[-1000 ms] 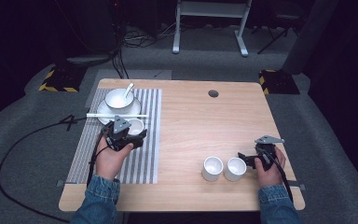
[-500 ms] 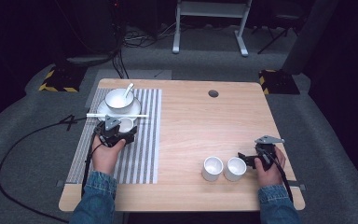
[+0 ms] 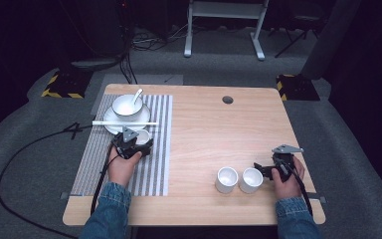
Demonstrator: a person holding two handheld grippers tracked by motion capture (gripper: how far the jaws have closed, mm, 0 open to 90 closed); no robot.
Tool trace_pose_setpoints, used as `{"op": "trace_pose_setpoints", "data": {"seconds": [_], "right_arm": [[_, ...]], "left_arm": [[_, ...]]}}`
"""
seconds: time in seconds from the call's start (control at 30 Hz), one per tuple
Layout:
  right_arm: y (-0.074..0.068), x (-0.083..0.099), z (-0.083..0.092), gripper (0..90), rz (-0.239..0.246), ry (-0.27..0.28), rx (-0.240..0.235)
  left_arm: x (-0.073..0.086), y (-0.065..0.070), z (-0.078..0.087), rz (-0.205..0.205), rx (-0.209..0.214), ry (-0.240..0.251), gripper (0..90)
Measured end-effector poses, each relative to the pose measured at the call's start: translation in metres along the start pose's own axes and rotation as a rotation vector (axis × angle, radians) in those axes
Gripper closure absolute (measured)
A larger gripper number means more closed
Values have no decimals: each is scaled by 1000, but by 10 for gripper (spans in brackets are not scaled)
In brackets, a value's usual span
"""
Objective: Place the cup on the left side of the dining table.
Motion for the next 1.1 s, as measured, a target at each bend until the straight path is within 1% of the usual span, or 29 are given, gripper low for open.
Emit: {"op": "trace_pose_setpoints", "data": {"seconds": [0.07, 0.17, 0.23, 0.27, 0.3, 0.4, 0.63, 0.67, 0.77, 0.87, 0.97, 1.1], "right_arm": [[0, 0, 0, 3, -1, -1, 0], [0, 0, 0, 3, 0, 0, 0], [0, 0, 0, 3, -1, 0, 0], [0, 0, 0, 3, 0, 0, 0], [0, 0, 0, 3, 0, 0, 0], [0, 0, 0, 3, -1, -1, 0], [0, 0, 0, 3, -1, -1, 0], [0, 0, 0, 3, -1, -1, 0], [0, 0, 0, 3, 0, 0, 0], [0, 0, 0, 3, -1, -1, 0], [0, 0, 0, 3, 1, 0, 0], [0, 0, 0, 3, 0, 0, 1]], "left_arm": [[1, -1, -2, 10, 2, 23, 270], [3, -2, -1, 40, 13, 24, 268], [5, -1, -2, 59, 4, 15, 265], [6, -1, -2, 60, -4, -3, 262], [6, -1, -2, 54, -16, -8, 256], [6, 0, -2, 54, -35, -5, 206], [0, 0, 4, 51, -35, 19, 210], [-1, 0, 6, 53, -33, 16, 210], [-4, 1, 10, 75, -26, 34, 210], [-7, 1, 15, 71, -32, 38, 211], [-9, 2, 23, 64, -29, 49, 211], [-9, 3, 34, 58, -24, 49, 210]]}}
Point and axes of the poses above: each handheld gripper's, and its own axes: z roughly backward along the jaws, x roughly out of its underside, y roughly to its right, the point moved 6 cm from there along -z, roughly forward along the jaws, and after that the axes turned 3 degrees about z, right-handed, at the moved point
